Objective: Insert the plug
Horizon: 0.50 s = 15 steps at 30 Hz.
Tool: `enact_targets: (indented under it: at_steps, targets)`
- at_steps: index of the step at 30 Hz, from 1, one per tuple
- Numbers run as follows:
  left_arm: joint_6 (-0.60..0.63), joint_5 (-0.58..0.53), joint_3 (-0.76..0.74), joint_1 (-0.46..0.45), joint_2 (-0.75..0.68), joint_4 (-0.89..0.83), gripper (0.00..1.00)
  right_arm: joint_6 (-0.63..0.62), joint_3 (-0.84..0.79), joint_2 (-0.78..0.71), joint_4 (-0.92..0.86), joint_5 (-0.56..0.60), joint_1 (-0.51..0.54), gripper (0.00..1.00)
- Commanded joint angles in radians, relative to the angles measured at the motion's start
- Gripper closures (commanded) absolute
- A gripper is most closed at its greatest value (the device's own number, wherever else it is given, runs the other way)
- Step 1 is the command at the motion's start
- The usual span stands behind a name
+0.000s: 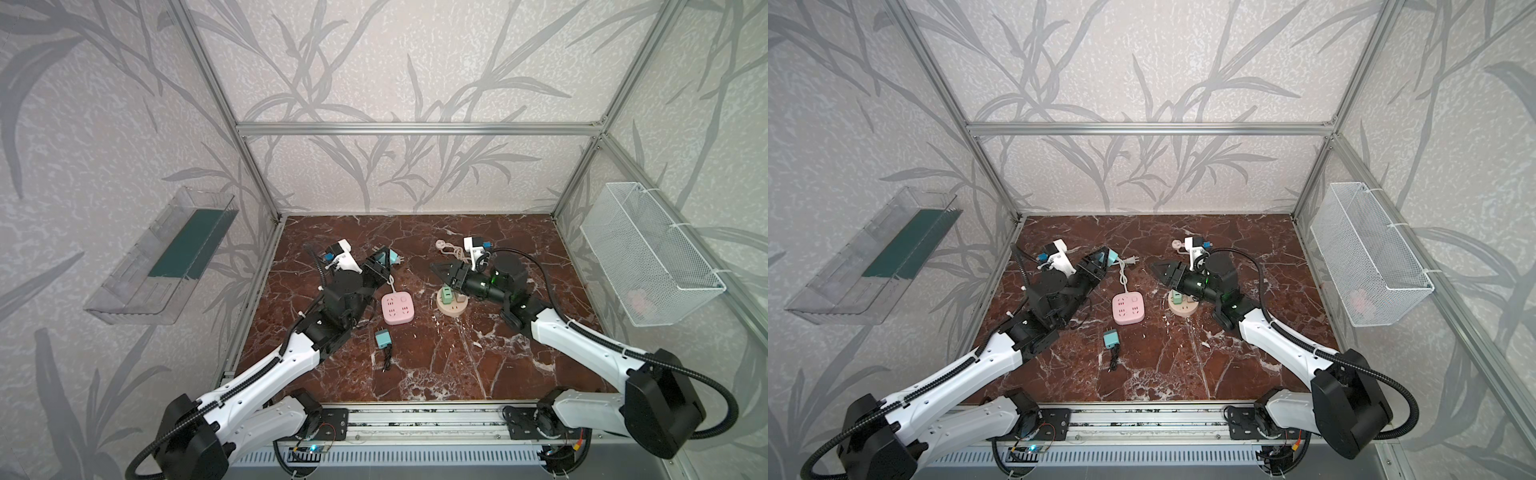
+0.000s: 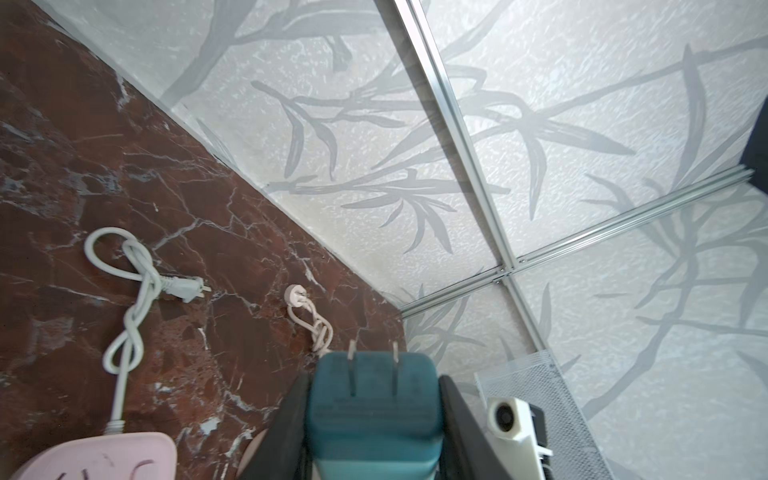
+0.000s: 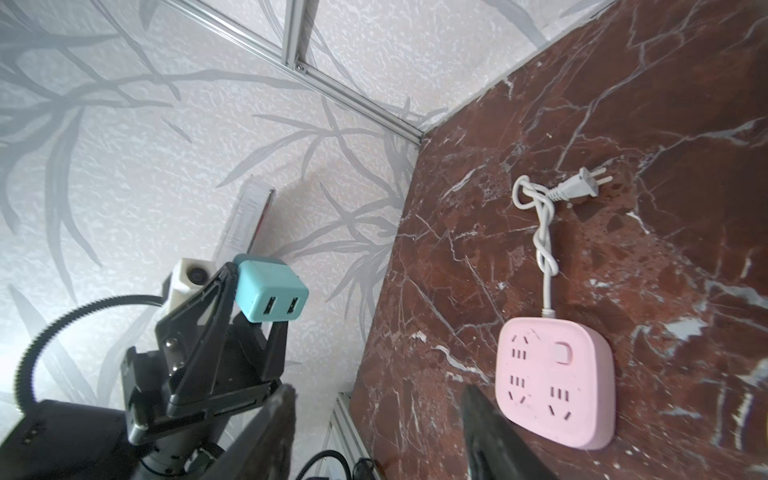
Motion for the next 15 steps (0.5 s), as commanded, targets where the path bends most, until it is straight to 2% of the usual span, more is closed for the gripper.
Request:
enact_targets:
  at_steps: [1,8,15]
  targets:
    - [-0.139,0.013,-0.017,0.008,-0.006,0.203,1.0,0.155,-0.017,0.047,0.311,-0.013,-0.005,0.32]
    - [-0.239,0.069,-0.029,0.022,0.058,0.313,1.0,0.325,-0.015,0.205,0.618,-0.021,-0.002,0.24]
    - [-0.222,0.062,-0.06,0.021,0.089,0.393,1.0,0.316,-0.006,0.235,0.661,0.033,0.028,0.24]
